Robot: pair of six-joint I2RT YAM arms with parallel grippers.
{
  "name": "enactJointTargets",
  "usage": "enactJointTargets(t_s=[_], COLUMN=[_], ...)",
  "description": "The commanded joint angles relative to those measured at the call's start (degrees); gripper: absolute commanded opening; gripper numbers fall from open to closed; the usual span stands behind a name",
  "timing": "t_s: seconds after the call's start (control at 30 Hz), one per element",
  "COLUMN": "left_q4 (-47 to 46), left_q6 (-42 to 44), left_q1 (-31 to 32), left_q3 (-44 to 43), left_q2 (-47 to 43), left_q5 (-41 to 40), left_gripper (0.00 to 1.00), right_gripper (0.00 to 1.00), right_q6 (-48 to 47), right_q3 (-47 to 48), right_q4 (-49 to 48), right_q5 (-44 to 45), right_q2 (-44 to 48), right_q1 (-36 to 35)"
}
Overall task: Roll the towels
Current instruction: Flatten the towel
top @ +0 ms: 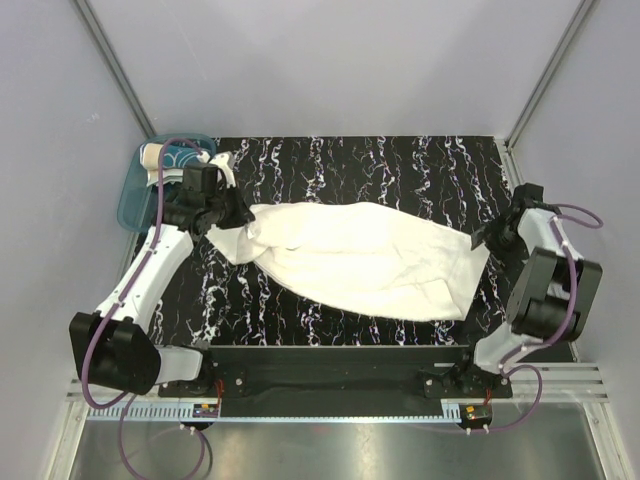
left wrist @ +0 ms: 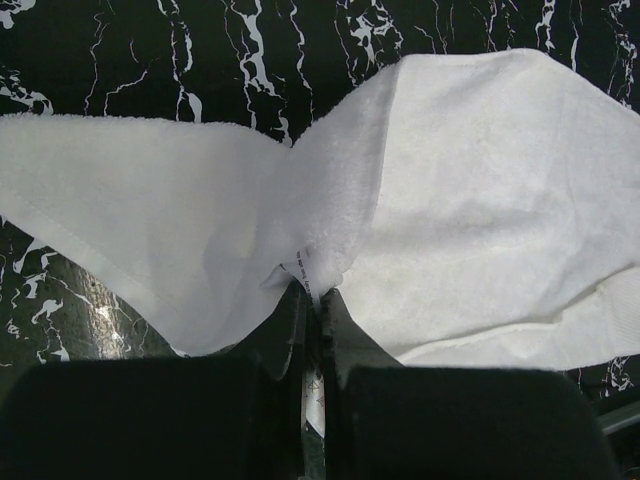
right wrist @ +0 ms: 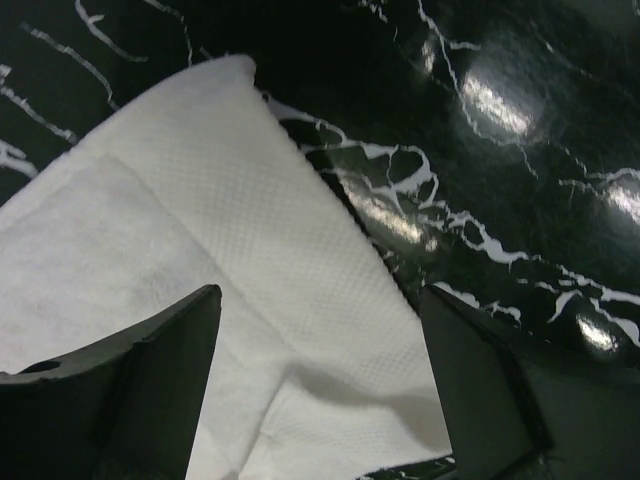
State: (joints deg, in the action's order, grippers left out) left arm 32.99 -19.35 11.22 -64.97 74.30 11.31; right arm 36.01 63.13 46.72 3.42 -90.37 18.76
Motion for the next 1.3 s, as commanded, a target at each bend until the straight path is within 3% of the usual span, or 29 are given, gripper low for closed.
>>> enactJointTargets(t_s=[0.0, 0.37, 0.57, 0.8, 0.83, 1.07, 1.27], left_q4=[-3.02, -3.46, -3.46, -3.64, -3.55, -3.64, 1.02], left_q6=[-0.24, -0.68, -0.6, -0.77, -0.77, -0.07, 0.37], left_q1=[-0.59, -0.94, -1.29, -2.0, -2.08, -2.08, -2.08], left_q3=[0.28, 1.34, 1.25, 1.42, 1.42, 1.16, -2.79], left_q2=[-0.74, -0.91, -0.91, -0.39, -0.39, -1.52, -8.29], left_q5=[2.57, 4.68, 4.51, 5.39, 5.48, 3.21, -0.14], left_gripper=[0.0, 0.0, 0.0, 0.0, 0.0, 0.0, 0.0], right_gripper=[0.87, 0.75, 0.56, 0.14, 0.0, 0.0, 0.0], right_q6=[-2.87, -4.63, -4.19, -4.98, -4.81, -5.77, -6.39], right_q3=[2.25, 13.59, 16.49, 14.83, 14.56, 15.96, 20.88], right_q4=[-6.55, -9.37, -9.28, -11.21, -11.39, -8.41, 0.2], right_q5=[0.27, 0.18, -2.8, -5.61, -6.57, -8.25, -9.83], right_q2=[-6.12, -23.01, -25.38, -26.08, -26.09, -20.83, -3.7], right_q1=[2.06, 3.12, 3.12, 3.12, 3.12, 2.07, 1.89])
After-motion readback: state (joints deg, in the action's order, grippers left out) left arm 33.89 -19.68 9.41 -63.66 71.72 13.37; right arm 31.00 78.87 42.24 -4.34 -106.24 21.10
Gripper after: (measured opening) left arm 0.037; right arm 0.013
